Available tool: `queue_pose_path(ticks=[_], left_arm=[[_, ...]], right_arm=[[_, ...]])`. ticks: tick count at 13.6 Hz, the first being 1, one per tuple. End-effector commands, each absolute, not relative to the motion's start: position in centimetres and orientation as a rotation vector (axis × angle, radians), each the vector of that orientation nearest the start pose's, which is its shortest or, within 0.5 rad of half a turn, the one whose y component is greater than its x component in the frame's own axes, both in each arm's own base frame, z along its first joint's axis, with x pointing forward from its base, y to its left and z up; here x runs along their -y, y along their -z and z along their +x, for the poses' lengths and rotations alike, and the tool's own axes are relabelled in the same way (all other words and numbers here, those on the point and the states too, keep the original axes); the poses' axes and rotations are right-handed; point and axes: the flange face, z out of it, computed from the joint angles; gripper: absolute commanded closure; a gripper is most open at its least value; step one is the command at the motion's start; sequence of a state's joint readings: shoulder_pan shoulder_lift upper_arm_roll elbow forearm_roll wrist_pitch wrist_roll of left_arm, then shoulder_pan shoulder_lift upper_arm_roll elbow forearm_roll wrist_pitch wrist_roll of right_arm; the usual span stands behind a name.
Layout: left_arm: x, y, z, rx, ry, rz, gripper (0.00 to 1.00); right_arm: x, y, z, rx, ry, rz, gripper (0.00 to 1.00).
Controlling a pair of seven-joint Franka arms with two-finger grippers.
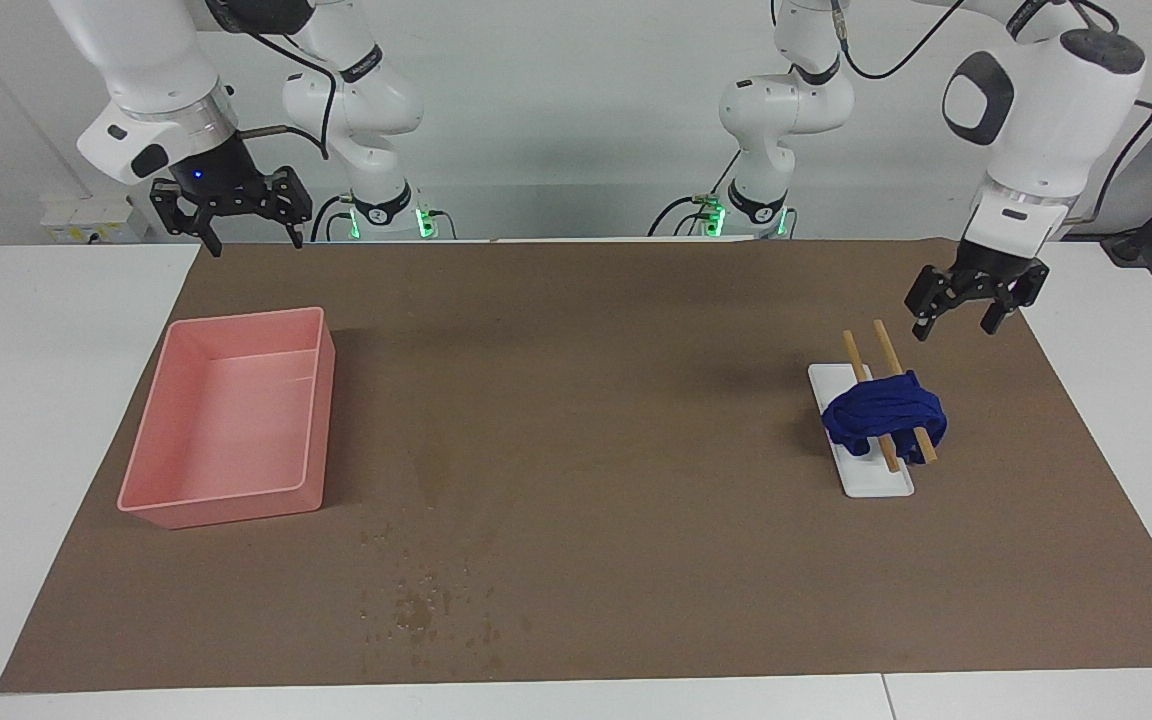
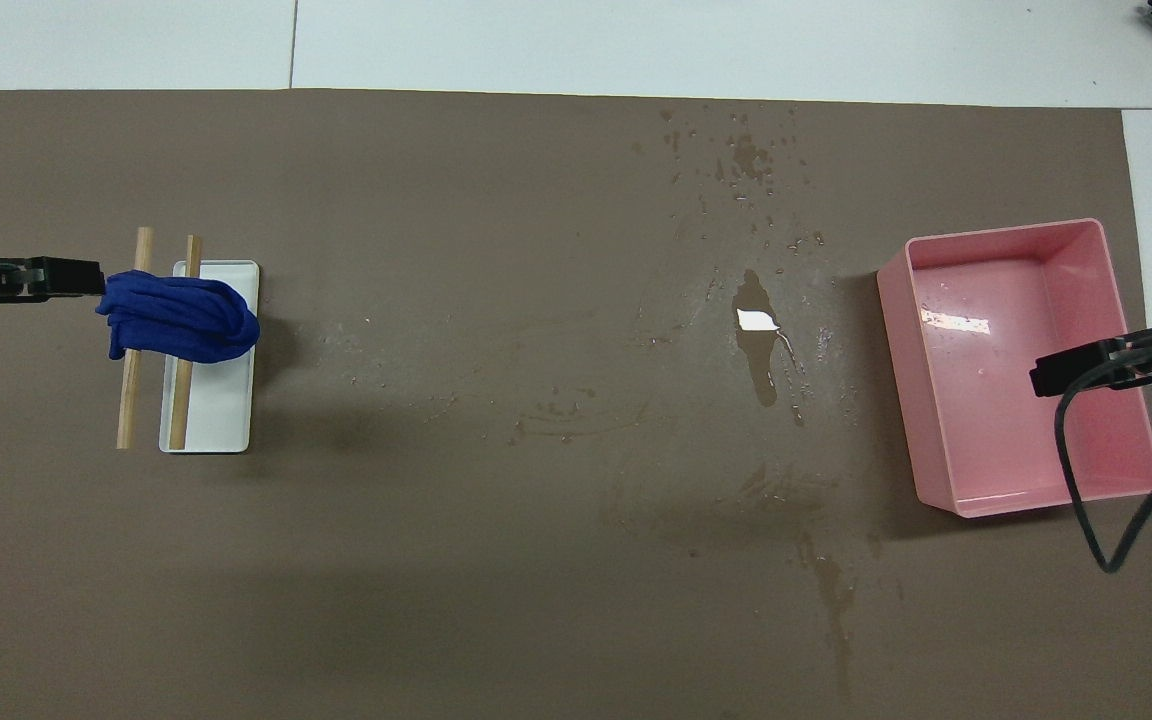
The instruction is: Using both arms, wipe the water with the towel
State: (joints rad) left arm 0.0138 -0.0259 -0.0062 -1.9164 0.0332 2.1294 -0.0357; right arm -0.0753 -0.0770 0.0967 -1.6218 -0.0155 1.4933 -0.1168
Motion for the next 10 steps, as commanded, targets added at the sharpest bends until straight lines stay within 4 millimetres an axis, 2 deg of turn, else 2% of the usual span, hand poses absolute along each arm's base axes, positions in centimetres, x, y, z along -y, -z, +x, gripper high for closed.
queue_pose_path(ticks=[1,4,6,7,8,10], left_arm=[[0.0,-47.9,59.9,0.092,0.418,-3.067,0.00],[-0.2,-44.3,59.0,0.102,0.433,-3.069,0.00],[0.2,-43.0,58.3,0.094,0.396,-3.075,0.01],[0.2,-43.0,58.2,0.097,0.386,-3.076,0.06],[0.2,-42.9,58.1,0.125,0.380,-3.077,0.19],[0.4,-43.2,58.0,0.175,0.384,-3.079,0.51]], right_arm=[[-1.3,-63.4,51.7,0.199,-0.083,-3.140,0.00],[-1.2,-63.4,51.7,0.197,-0.083,-3.140,0.00],[-1.3,-63.4,51.6,0.199,-0.086,-3.140,0.00],[-1.3,-63.4,51.7,0.199,-0.083,-3.140,0.00],[-1.3,-63.4,51.6,0.199,-0.086,-3.140,0.00],[-1.3,-63.4,51.6,0.199,-0.086,-3.140,0.00]])
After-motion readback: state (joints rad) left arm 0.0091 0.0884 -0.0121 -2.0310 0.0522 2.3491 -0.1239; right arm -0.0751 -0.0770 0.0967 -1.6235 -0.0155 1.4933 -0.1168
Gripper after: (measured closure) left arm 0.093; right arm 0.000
